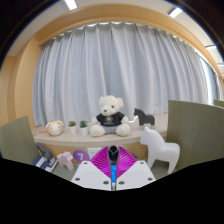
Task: Unplug charger
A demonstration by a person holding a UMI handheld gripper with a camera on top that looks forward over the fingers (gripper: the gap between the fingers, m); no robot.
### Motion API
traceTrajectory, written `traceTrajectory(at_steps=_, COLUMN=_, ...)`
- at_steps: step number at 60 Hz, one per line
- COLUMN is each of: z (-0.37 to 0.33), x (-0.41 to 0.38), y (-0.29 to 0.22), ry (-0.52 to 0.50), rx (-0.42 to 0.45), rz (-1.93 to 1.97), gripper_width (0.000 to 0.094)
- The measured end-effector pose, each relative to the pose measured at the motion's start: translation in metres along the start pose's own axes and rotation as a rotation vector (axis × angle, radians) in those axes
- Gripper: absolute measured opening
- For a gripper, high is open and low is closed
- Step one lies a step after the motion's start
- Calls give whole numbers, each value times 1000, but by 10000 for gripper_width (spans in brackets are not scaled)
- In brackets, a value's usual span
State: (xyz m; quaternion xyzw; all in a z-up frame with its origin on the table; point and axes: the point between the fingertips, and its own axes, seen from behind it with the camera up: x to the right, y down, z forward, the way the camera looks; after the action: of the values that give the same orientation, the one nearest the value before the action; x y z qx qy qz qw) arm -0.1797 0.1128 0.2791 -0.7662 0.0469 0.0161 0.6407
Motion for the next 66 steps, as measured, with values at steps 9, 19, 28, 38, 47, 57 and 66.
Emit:
traceTrajectory(at_steps=9, z=21, x=47, y=155, ry=-5, rx=-276, rz=-4, gripper_width=38)
traceTrajectory(at_steps=19, z=29, x=59, y=262, ry=-47, rx=-448, rz=-38, gripper_width=39)
traceTrajectory(at_steps=28, z=38, x=59, y=285, ry=-68, rx=-459, rz=-36, gripper_width=43)
traceTrajectory(at_steps=38, z=39, x=53, y=288, ry=-77, rx=-495, rz=-7, gripper_width=213)
traceTrajectory(at_steps=47, z=34, x=47, y=250, ry=-63, rx=-447, rz=41, gripper_width=686)
traceTrajectory(at_steps=57, z=-2, x=31, y=160, ry=-46, rx=-303, rz=27, gripper_width=823)
traceTrajectory(at_steps=66, z=-70, x=4, y=107, ry=-37, rx=-196, rz=7, gripper_width=848)
